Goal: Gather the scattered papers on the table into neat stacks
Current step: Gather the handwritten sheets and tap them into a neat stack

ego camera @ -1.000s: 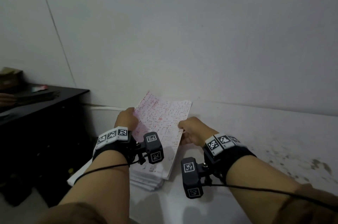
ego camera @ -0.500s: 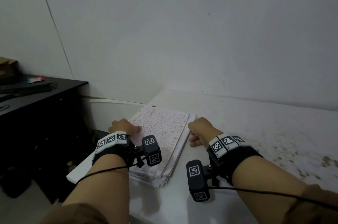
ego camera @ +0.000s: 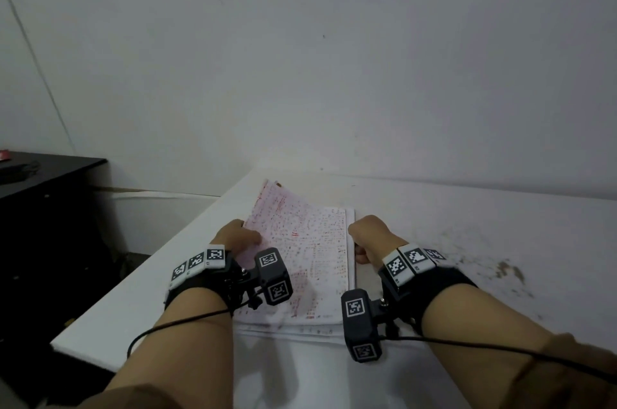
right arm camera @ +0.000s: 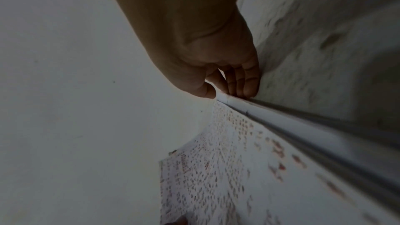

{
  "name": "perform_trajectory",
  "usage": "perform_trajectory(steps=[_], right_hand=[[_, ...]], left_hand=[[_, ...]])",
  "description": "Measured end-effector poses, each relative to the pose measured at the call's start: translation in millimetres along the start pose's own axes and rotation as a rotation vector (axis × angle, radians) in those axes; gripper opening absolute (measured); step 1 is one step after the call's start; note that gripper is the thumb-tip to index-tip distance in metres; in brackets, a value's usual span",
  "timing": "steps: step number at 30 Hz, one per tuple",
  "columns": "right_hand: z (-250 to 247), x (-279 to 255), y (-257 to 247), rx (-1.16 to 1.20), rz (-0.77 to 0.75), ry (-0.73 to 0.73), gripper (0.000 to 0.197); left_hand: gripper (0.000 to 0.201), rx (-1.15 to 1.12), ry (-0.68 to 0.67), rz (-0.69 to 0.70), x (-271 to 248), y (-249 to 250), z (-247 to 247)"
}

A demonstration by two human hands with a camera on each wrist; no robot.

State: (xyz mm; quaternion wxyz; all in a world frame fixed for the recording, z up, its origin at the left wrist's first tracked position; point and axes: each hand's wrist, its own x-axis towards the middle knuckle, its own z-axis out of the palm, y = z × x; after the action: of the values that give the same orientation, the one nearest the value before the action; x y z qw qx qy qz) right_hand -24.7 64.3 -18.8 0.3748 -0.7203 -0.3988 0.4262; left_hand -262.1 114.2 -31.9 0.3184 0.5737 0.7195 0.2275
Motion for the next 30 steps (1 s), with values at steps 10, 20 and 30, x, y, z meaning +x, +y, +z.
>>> perform_trajectory(steps=[10,20,30], right_hand=[[-78.0,-1.2,23.4,0.187,0.014,0.032,0.058],[-157.1,-34.7,-14.4,0.446,-0.392,0.257,0.033],[-194.3,-58.8,-20.0,0.476,-0.617,0.309,0.039]], left_hand=[[0.035,-0.512,-0.176,0.306,-36.4,65.6,41.4],[0.031,-0.775,-0.178,0.549,-80.7,154.7,59.3],[0.049,-0.819,-0.099,0.664,-108.2,202.4,64.3]])
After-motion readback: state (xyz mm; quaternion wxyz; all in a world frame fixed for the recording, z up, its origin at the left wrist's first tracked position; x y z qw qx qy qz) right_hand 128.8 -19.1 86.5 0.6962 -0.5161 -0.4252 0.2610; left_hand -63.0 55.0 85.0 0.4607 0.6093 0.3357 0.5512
